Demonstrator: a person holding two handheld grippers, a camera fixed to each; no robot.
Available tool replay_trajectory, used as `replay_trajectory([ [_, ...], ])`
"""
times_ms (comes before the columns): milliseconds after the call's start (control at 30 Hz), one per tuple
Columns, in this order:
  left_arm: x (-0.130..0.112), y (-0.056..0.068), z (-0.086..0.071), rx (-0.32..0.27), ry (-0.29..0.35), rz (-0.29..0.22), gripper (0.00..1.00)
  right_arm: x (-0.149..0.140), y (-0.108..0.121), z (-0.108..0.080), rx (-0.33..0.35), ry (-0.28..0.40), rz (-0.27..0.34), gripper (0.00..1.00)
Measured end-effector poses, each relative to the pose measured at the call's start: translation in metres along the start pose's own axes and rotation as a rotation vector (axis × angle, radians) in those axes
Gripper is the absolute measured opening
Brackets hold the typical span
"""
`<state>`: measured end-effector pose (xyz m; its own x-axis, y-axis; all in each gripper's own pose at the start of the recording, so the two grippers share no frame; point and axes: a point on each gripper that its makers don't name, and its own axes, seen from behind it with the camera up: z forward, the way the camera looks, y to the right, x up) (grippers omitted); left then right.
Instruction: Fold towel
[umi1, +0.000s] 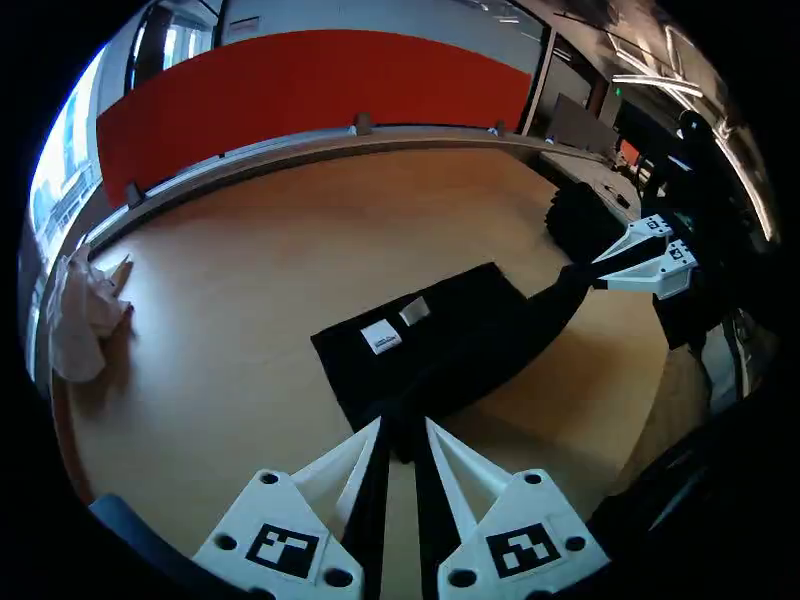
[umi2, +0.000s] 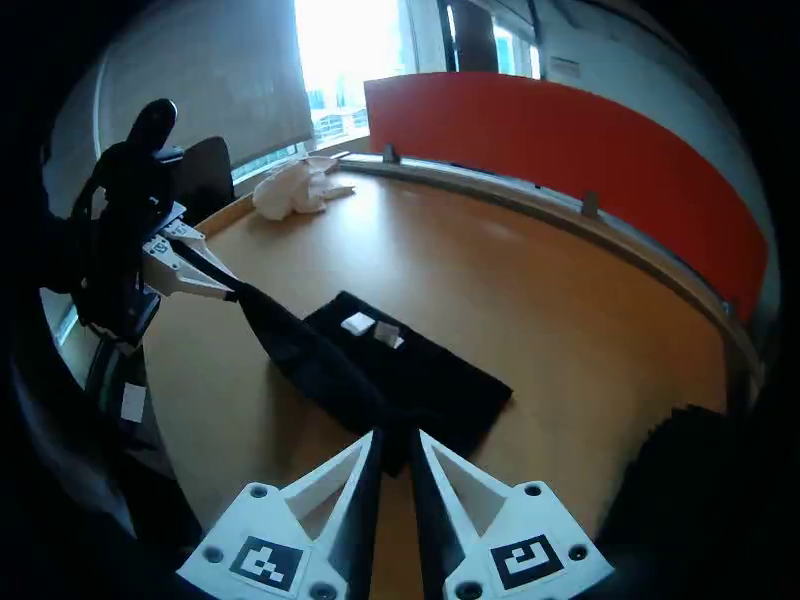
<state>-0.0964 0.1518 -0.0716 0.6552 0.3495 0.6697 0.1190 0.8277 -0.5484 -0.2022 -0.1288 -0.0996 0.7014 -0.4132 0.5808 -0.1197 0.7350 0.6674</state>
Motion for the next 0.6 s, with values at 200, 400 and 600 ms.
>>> replay_trajectory([
  [200,0.003,-0.012,0.023,0.002,-0.021,-0.022,0.15,-0.004,0.017,0.019,-0.009,-0.033,0.039,0.18],
  [400,0.004,-0.022,0.044,0.008,-0.044,-0.016,0.15,-0.01,0.03,0.032,-0.013,-0.057,0.082,0.18],
  [600,0.003,-0.027,0.057,0.013,-0.059,0.003,0.16,-0.017,0.036,0.042,-0.021,-0.075,0.086,0.18],
])
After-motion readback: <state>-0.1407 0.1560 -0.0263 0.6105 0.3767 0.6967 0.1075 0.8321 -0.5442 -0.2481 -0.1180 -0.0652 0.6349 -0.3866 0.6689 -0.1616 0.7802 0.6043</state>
